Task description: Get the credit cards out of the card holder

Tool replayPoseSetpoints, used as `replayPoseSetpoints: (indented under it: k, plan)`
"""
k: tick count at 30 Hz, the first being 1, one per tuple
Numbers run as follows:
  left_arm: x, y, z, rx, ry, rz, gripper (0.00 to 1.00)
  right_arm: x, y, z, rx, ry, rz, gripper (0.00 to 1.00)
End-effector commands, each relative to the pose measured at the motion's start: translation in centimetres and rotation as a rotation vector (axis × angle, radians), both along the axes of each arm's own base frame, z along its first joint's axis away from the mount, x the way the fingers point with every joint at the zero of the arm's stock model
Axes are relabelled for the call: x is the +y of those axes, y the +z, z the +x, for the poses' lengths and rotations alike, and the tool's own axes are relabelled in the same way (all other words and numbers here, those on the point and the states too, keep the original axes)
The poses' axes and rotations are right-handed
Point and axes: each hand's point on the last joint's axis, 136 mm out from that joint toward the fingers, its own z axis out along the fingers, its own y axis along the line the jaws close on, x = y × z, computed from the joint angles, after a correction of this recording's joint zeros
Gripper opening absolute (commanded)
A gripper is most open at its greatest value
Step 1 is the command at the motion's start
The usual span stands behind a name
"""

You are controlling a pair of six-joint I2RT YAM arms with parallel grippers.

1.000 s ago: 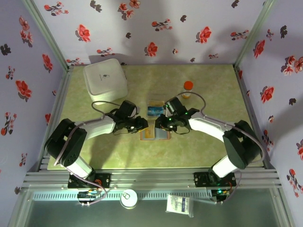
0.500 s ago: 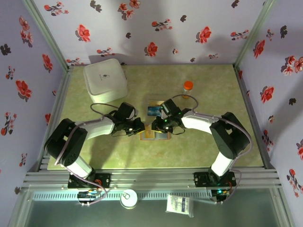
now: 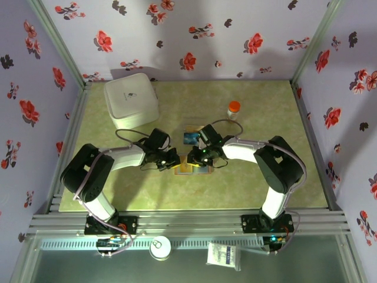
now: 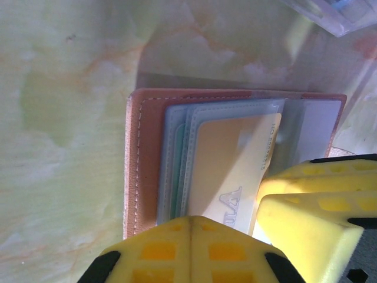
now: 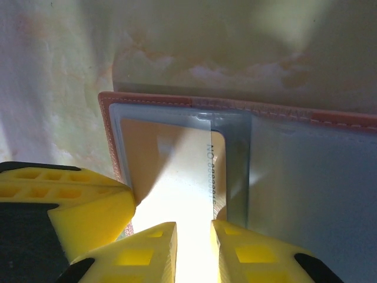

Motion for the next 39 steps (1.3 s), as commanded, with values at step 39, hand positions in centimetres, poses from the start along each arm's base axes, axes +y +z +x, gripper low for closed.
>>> replayPoseSetpoints:
  k: [39]
  plan:
    - [0.2, 3.1, 0.9, -0.065, 0.001, 0.004, 0.02, -3.0, 6.5, 0.5, -0.157, -0.034, -0.020, 0.24]
